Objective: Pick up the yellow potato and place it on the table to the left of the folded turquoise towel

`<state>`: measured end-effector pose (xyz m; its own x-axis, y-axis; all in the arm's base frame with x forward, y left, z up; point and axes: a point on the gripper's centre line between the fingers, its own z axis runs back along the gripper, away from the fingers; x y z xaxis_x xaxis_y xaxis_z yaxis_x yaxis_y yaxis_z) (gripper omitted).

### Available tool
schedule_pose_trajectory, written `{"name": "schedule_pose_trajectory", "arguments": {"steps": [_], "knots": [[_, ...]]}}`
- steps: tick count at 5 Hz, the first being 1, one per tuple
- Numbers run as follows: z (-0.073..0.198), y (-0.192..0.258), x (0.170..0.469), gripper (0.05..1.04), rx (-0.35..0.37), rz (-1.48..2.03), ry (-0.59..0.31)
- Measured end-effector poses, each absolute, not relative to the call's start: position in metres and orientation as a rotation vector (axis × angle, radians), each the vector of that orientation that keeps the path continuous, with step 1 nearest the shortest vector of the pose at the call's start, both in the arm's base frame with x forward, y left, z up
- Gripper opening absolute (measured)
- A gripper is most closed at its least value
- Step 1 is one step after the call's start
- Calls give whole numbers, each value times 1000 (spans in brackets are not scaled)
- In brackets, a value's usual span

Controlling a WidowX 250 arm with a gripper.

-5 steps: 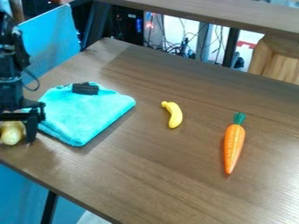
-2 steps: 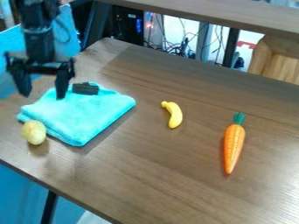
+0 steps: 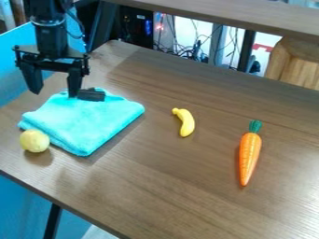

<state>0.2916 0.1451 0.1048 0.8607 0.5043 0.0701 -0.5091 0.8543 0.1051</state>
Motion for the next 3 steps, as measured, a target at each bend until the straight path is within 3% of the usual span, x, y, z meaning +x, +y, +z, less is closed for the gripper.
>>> {"name": "schedule_pose_trajectory", "arguments": {"steps": [3], "knots": [[95,137,297,1000,127,463,-12]]}}
